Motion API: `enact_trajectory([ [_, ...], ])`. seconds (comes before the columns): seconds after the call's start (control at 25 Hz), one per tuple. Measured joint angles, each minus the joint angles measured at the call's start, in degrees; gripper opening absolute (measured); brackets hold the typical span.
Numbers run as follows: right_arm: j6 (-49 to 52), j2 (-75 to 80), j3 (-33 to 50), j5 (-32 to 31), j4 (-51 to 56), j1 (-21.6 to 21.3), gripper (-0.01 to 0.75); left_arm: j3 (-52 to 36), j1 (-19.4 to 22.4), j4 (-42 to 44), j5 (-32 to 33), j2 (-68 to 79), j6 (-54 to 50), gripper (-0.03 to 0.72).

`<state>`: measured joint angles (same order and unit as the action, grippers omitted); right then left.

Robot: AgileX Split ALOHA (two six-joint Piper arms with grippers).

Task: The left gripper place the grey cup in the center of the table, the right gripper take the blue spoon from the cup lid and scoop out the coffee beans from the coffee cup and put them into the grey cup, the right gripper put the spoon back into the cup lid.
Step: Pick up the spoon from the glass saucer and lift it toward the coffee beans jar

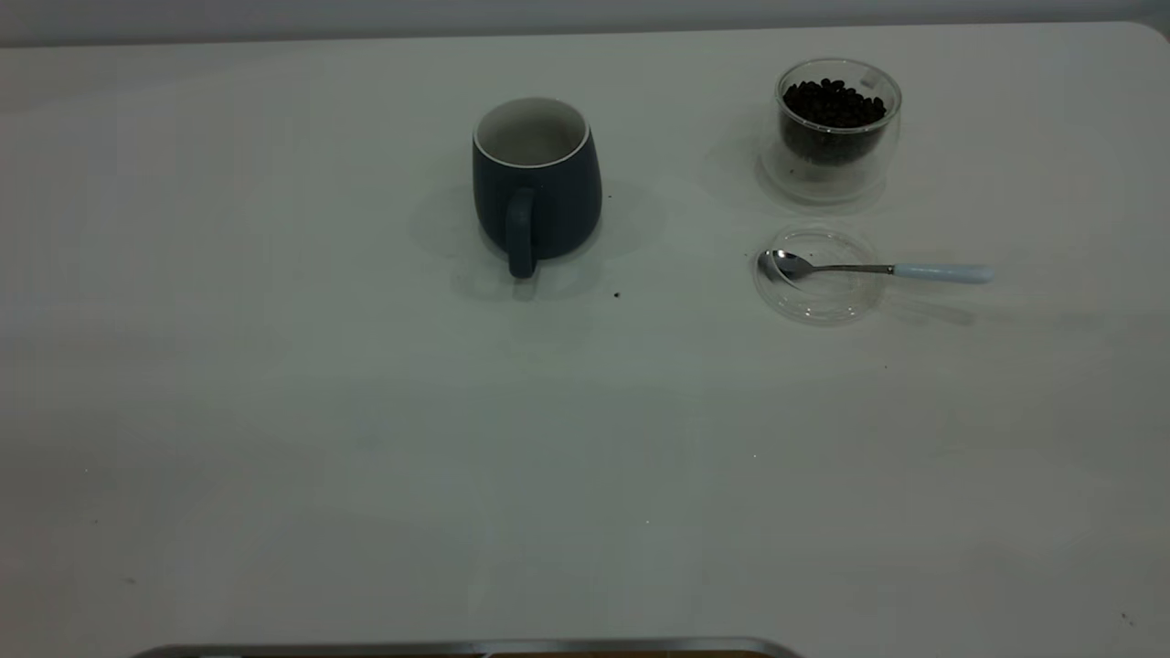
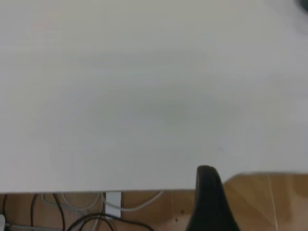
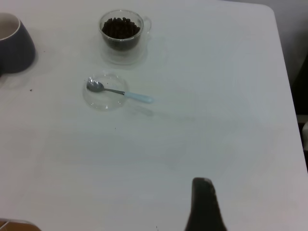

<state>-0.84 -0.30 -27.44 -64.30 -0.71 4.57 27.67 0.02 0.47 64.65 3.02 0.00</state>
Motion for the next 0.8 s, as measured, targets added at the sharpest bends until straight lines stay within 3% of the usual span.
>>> enact_trajectory([
  [0.8,0.1,0.0,0.0,0.0,0.0,0.0,0.565,0.0,0.86,0.0,0.38,-4.02,0.0,0.567],
])
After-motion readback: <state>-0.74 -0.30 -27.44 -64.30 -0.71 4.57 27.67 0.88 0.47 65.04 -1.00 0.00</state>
